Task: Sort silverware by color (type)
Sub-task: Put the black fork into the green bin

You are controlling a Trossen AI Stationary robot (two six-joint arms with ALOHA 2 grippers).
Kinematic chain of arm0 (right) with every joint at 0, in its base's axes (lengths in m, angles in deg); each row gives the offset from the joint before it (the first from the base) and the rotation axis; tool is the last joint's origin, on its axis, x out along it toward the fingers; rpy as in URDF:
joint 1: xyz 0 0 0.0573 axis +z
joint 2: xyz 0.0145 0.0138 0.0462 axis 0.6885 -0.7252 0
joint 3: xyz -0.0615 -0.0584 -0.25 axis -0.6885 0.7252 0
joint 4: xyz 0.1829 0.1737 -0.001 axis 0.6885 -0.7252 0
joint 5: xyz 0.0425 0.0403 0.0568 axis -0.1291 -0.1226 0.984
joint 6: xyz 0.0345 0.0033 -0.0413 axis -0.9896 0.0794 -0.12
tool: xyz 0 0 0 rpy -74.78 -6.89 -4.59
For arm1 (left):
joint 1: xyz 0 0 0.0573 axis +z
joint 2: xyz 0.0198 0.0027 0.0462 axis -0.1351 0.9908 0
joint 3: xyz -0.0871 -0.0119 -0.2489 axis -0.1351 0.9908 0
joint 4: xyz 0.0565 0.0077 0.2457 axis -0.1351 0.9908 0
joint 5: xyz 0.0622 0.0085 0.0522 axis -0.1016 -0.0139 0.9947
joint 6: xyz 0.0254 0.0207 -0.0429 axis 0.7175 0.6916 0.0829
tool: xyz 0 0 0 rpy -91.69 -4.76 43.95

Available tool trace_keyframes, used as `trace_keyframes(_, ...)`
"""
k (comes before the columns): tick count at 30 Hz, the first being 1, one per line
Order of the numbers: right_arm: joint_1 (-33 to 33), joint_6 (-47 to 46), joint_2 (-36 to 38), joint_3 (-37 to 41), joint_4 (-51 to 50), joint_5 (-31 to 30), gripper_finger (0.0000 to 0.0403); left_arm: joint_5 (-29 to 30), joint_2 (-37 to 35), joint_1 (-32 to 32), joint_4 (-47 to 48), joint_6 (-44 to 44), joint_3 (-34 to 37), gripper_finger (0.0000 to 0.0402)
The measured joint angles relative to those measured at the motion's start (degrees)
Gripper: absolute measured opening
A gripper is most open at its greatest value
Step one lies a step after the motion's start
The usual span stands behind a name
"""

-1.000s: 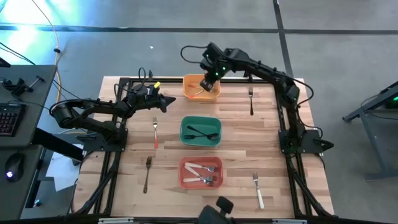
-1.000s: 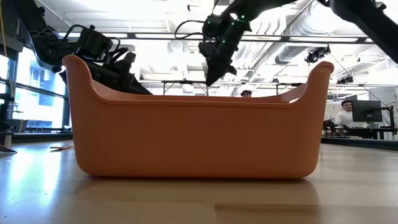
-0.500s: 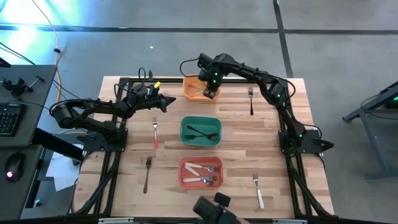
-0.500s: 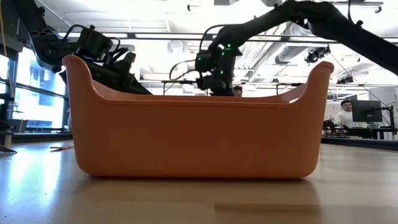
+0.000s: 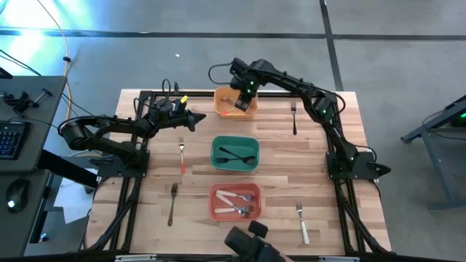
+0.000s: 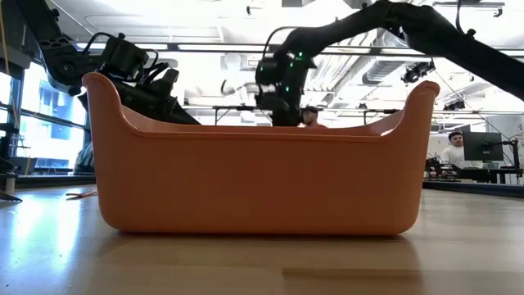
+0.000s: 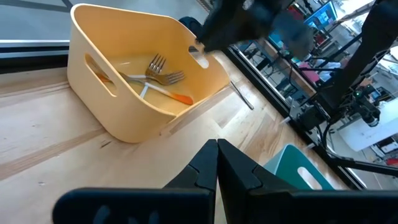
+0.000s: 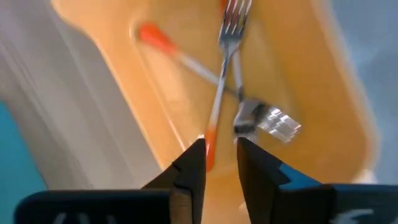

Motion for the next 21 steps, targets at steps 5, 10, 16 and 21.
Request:
trace_keyframes(5,-0.9,-0.5,3.5,-1.7,8.5,2.3,0.0008,0.5,0.0,0.0,0.0,0.0,0.0,0.0000)
trace_keyframes(10,-1.2,-1.4,7.2,4.8,21.6,7.5,0.0002,0.6,0.0,0.0,-0.1,0.3,0.0,0.0000)
trace_keyframes(16,0.3,-7.8,14.5,24.2,45.9,7.9,0.0000,1.4,0.0,0.0,-0.1,1.3,0.0,0.0000)
trace_keyframes(21,1.5,-17.2,23.2,44.8,68.2,7.7,0.0000,1.4,0.0,0.0,-0.1,1.9,0.0,0.0000)
